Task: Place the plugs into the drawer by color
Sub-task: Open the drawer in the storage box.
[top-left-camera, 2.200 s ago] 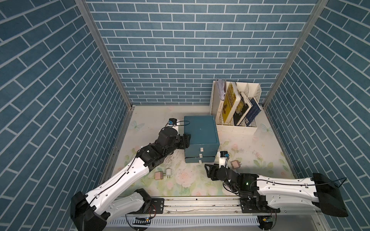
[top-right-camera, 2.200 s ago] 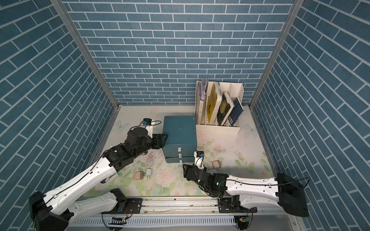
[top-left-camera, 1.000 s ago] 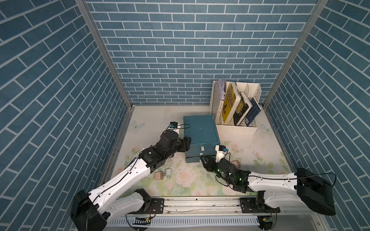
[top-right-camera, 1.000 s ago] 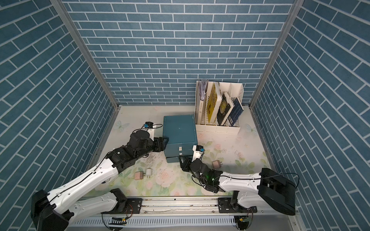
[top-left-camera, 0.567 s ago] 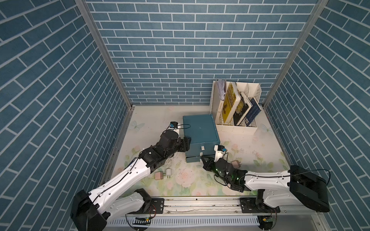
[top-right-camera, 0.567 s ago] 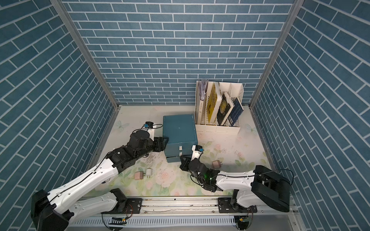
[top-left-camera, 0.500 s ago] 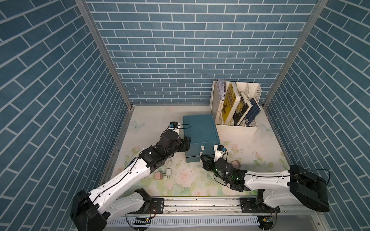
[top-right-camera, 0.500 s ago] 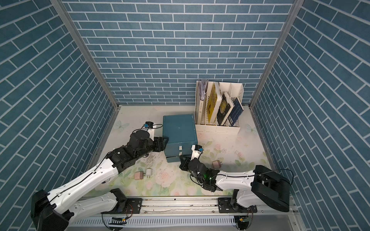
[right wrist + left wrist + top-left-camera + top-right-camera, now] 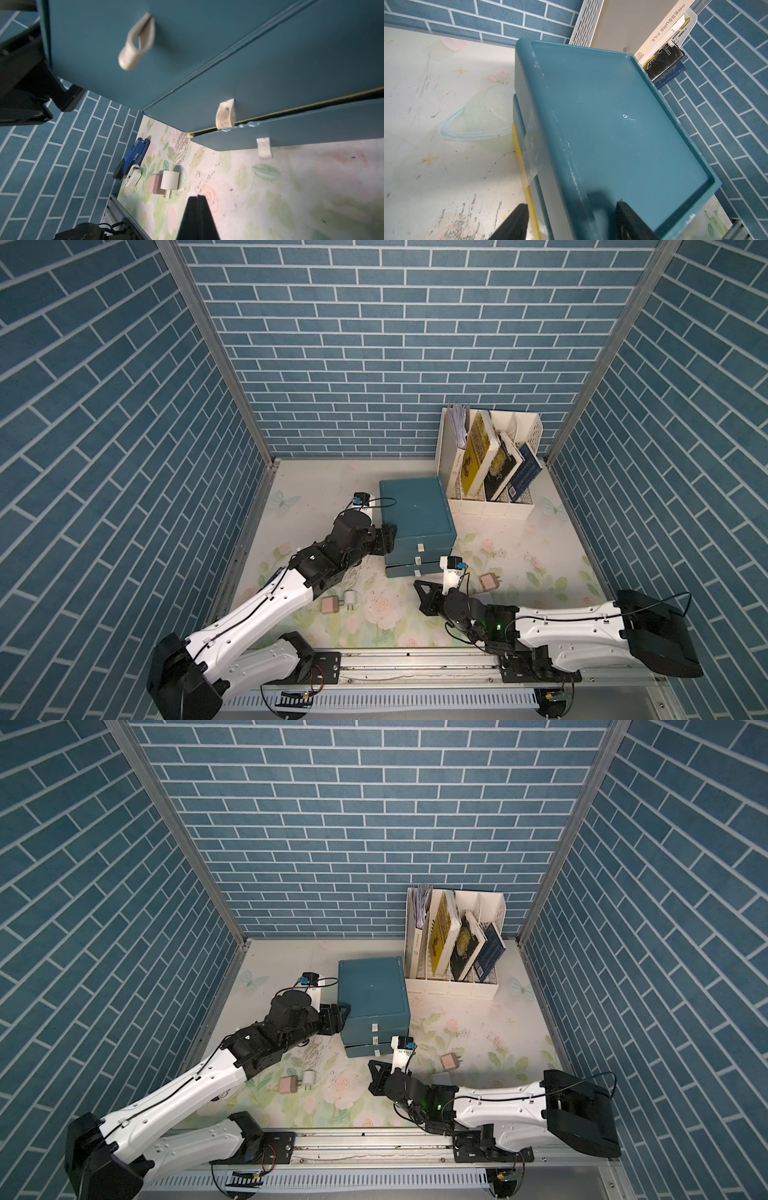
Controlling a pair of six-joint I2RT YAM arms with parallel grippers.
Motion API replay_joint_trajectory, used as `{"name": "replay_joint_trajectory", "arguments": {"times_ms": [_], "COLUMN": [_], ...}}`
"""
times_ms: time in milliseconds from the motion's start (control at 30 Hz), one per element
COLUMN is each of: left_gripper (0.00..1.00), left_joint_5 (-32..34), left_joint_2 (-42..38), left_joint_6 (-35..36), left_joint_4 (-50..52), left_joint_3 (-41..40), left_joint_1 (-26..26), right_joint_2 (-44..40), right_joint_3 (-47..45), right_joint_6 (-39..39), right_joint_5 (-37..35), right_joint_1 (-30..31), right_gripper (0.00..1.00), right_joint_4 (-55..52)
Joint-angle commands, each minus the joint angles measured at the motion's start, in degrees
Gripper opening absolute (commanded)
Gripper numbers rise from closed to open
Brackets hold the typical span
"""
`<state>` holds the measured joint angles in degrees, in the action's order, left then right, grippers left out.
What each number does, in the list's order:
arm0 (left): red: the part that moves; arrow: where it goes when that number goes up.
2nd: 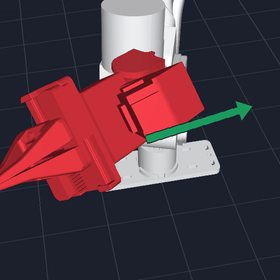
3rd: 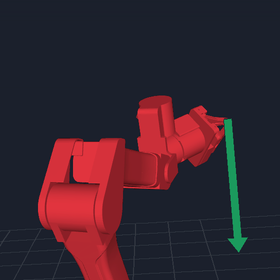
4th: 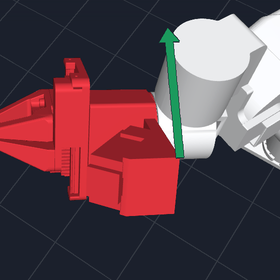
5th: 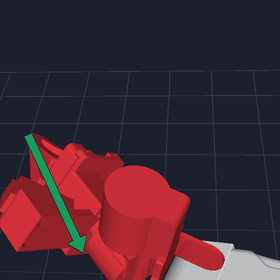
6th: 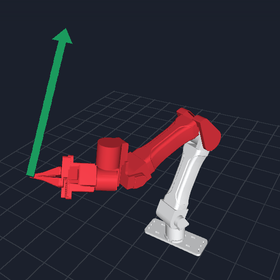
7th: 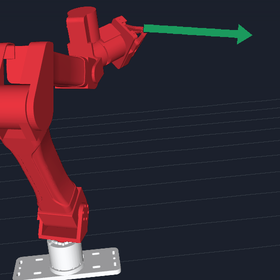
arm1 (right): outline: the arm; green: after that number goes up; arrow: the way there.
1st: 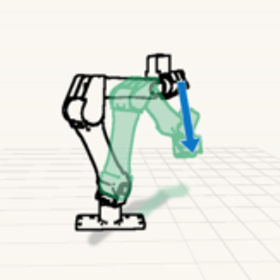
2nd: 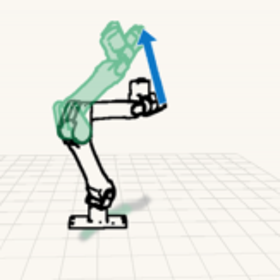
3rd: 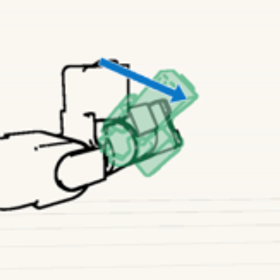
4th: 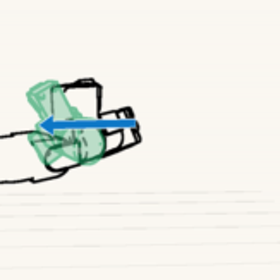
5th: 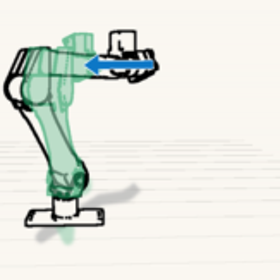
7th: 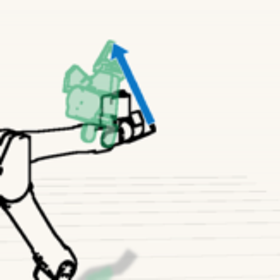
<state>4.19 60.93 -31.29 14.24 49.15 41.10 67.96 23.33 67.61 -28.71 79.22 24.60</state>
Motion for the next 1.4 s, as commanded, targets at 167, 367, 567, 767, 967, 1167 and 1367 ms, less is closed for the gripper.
{"name": "replay_joint_trajectory", "arguments": {"times_ms": [167,367,567,767,967,1167,1367], "left_gripper": [0.72,0.71,0.72,0.72,0.73,0.73,0.73], "left_joint_5": [0.75,0.82,0.92,0.74,-1.70,-1.81,-1.14], "left_joint_2": [1.43,1.40,1.49,1.72,1.53,1.65,1.52], "left_joint_6": [0.21,0.48,0.94,1.84,2.37,2.70,3.03], "left_joint_4": [0.99,1.27,1.32,1.25,0.52,0.58,1.20], "left_joint_3": [0.24,0.69,0.43,-0.23,-0.54,-0.45,-0.54], "left_joint_1": [-0.32,-0.32,-0.32,-0.32,-0.32,-0.32,-0.32], "right_joint_2": [-2.38,1.37,5.03,6.27,8.33,9.56,9.12], "right_joint_3": [-0.53,1.06,0.98,1.75,2.21,3.32,4.06], "right_joint_6": [-1.40,-0.08,1.25,0.59,0.87,0.60,-1.49], "right_joint_5": [3.32,3.26,4.05,3.98,5.32,5.52,5.68], "right_joint_1": [-6.91,-8.96,-9.82,-10.37,-11.77,-12.07,-11.90], "right_gripper": [0.54,0.50,0.38,0.35,0.35,0.22,0.00], "right_joint_4": [3.52,5.75,10.26,11.35,13.41,13.39,11.29]}}
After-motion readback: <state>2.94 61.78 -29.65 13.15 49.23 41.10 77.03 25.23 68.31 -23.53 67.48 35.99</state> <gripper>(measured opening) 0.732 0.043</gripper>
